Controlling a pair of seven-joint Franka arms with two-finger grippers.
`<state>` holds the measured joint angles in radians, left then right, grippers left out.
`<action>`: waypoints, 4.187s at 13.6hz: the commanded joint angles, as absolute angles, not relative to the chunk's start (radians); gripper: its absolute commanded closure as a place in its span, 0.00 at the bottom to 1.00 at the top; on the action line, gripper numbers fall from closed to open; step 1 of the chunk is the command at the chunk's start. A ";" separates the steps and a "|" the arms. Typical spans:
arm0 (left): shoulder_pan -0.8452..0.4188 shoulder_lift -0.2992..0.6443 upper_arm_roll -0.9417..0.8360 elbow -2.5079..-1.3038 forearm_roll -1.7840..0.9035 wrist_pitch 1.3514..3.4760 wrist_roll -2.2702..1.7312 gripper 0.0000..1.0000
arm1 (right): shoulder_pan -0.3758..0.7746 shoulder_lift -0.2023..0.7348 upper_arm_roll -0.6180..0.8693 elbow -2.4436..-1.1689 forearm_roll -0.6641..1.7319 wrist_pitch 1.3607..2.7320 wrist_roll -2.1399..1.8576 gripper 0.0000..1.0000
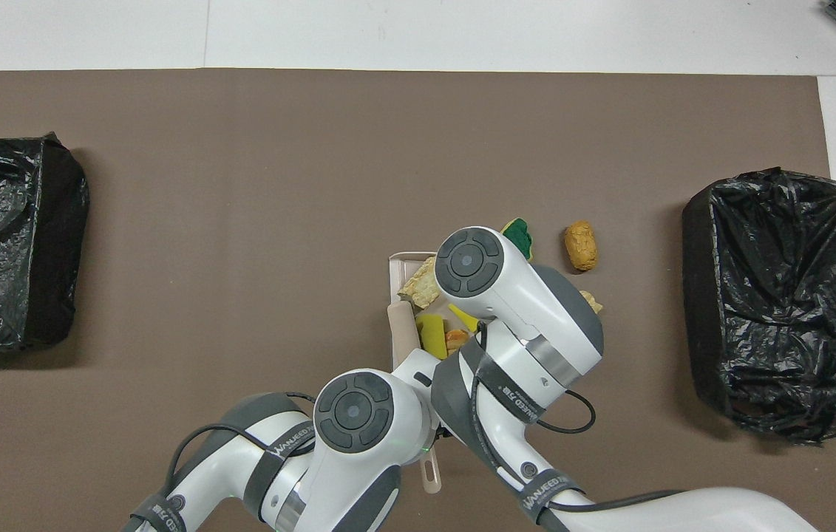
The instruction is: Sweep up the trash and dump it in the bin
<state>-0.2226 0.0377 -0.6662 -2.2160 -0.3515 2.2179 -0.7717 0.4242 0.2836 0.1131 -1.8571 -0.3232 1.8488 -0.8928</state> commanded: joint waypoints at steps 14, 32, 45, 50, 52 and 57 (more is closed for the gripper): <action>-0.207 -0.066 -0.560 -2.135 -0.229 1.912 -0.749 1.00 | 0.356 0.258 0.121 -1.893 -0.230 1.922 -0.927 1.00; -0.395 -0.312 -0.446 -2.398 -0.282 1.911 -0.574 1.00 | -0.075 0.212 0.114 -1.603 -0.106 1.731 -1.549 1.00; -0.488 -0.218 -0.588 -2.526 -0.387 2.207 -0.752 1.00 | -0.424 0.037 0.112 -1.912 -0.797 1.907 -1.500 1.00; -0.469 -0.183 -0.581 -2.510 -0.387 2.210 -0.709 0.51 | -0.302 0.041 0.110 -1.901 -0.971 1.783 -1.400 1.00; -0.439 -0.163 -0.580 -2.473 -0.379 2.204 -0.707 0.18 | -0.316 0.038 0.109 -1.867 -0.980 1.779 -1.477 1.00; -0.293 -0.170 -0.534 -2.341 -0.251 2.137 -0.573 0.00 | -0.368 0.009 0.109 -1.778 -0.956 1.773 -1.628 1.00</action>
<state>-0.3444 -0.1754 -0.5618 -2.4039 -0.3247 2.1967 -0.6371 -0.3573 0.0234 0.0998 -1.8043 -0.9606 1.7869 -1.5848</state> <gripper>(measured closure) 0.004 0.678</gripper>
